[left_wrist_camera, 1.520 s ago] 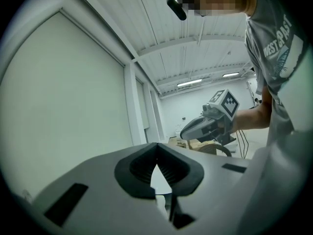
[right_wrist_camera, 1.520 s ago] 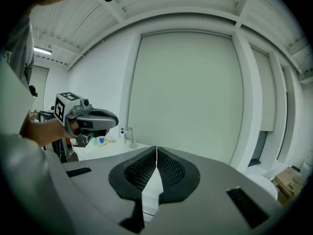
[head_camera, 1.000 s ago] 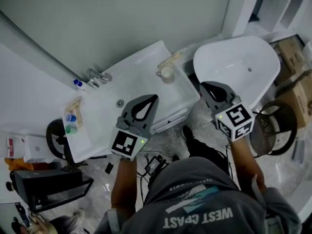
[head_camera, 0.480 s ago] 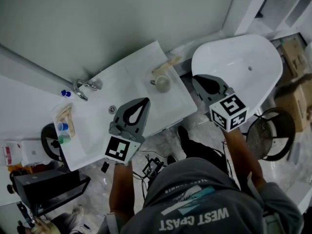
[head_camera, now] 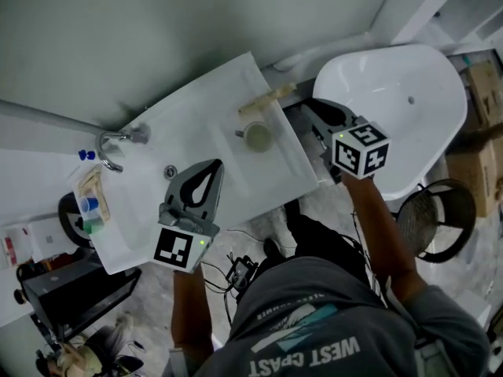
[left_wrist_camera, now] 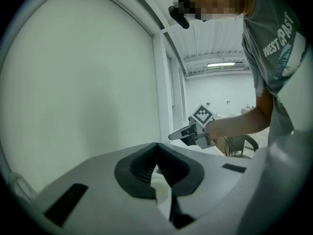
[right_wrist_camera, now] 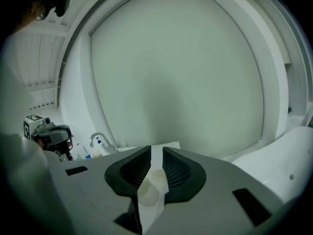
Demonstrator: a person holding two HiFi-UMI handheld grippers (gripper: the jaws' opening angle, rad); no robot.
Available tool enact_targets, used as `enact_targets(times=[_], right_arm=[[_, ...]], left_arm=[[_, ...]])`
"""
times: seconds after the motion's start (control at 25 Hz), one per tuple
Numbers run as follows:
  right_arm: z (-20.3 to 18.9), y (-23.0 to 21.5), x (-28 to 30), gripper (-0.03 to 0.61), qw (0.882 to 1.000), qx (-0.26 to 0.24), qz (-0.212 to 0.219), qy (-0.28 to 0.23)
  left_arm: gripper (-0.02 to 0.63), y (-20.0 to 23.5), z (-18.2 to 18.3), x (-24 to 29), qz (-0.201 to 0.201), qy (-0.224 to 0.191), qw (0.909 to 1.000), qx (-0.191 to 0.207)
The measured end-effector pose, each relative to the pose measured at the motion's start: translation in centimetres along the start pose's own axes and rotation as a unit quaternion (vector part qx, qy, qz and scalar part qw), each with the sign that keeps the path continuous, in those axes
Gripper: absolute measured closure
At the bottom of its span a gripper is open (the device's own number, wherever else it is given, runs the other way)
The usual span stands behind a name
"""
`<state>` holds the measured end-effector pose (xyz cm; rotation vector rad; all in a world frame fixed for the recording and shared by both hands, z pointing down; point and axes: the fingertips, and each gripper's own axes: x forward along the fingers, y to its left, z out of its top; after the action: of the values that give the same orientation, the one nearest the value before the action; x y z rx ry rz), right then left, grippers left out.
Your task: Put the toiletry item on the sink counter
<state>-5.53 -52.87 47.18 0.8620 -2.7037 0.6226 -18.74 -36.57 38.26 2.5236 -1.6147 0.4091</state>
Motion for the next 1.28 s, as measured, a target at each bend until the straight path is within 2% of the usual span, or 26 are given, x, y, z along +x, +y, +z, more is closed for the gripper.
enact_targets(times=[0.36, 0.68, 0.88, 1.04, 1.12, 1.2, 1.28], right_arm=[[-4.9, -7.3, 7.9, 0.403, 0.994, 0.106, -0.018, 0.031], [-9.0, -11.3, 12.6, 0.345, 0.978, 0.202, -0.026, 0.057], [-10.2, -12.3, 14.6, 0.322, 0.966, 0.253, -0.013, 0.048], [-10.7, -12.1, 15.6, 0.322, 0.955, 0.292, 0.003, 0.041], [-10.9, -11.9, 15.8, 0.335, 0.954, 0.297, 0.009, 0.043], [-11.1, -11.7, 15.9, 0.428, 0.956, 0.291, 0.013, 0.046], [-11.2, -11.6, 16.0, 0.459, 0.958, 0.28, 0.016, 0.051]], left_arm=[[0.612, 3.2, -3.6, 3.1, 0.018, 0.045, 0.9984, -0.029], [0.612, 5.0, -6.3, 5.3, 0.018, 0.069, 0.9959, -0.056], [0.612, 5.2, -7.9, 6.2, 0.012, 0.085, 0.994, -0.069], [0.612, 5.2, -8.5, 6.6, 0.008, 0.09, 0.9933, -0.072], [0.612, 5.2, -8.6, 6.6, 0.007, 0.091, 0.993, -0.074], [0.612, 5.2, -8.8, 6.7, 0.005, 0.093, 0.9927, -0.076], [0.612, 5.3, -9.0, 6.7, 0.004, 0.094, 0.9925, -0.077]])
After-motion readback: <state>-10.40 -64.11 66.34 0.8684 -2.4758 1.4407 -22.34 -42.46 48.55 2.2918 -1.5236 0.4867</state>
